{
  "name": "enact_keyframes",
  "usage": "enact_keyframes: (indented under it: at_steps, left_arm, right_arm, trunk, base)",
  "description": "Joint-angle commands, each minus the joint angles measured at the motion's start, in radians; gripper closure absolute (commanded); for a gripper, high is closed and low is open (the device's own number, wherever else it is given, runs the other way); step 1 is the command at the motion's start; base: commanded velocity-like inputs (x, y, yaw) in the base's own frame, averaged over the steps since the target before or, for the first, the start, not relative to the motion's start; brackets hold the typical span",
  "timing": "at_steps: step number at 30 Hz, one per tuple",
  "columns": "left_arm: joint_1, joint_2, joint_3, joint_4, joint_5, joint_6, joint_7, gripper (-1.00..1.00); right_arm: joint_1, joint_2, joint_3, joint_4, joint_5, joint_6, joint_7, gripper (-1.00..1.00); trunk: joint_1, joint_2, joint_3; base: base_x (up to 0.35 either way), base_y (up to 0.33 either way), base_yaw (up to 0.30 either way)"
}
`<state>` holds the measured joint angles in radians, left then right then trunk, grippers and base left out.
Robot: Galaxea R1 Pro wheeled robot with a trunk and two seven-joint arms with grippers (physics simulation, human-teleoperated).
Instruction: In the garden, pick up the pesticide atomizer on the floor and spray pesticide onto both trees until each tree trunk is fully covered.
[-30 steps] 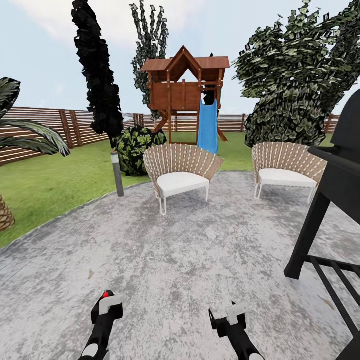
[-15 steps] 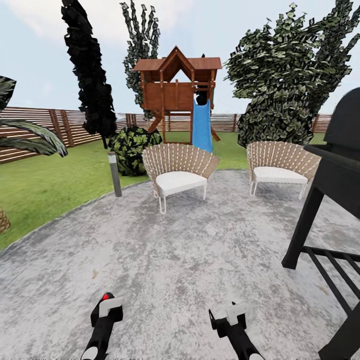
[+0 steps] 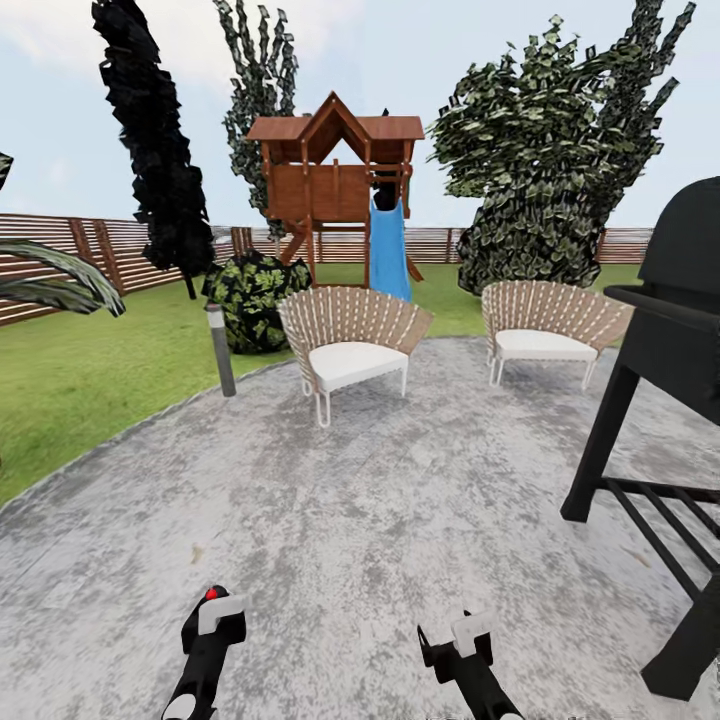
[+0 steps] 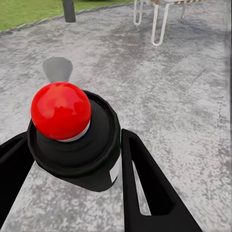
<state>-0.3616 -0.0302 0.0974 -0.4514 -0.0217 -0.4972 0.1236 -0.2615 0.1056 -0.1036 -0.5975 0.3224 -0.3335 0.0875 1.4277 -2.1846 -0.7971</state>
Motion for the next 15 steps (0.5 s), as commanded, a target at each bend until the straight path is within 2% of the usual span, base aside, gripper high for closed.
enact_keyframes:
  at_steps: [1,8,15]
  left_arm:
    - [0.0,0.0,0.002,0.0,-0.003,-0.003,0.002,1.0]
    - [0.0,0.0,0.002,0.002,-0.003,-0.003,0.001,1.0]
    - [0.0,0.0,0.002,0.002,-0.003,-0.003,0.001,1.0]
  right_arm:
    - [-0.001,0.001,-0.008,0.0,0.004,-0.004,0.009,-1.0]
    - [-0.001,0.002,-0.009,0.001,0.004,-0.004,0.008,-1.0]
    - [-0.001,0.002,-0.01,0.001,0.003,-0.002,0.008,-1.0]
  trunk:
    - [0.0,0.0,-0.001]
    - [0.0,0.0,-0.008]
    - [0.0,0.0,-0.017]
  base:
    - [-0.001,0.297,-0.259]
    - [0.0,0.281,-0.21]
    - [0.0,0.042,-0.175]
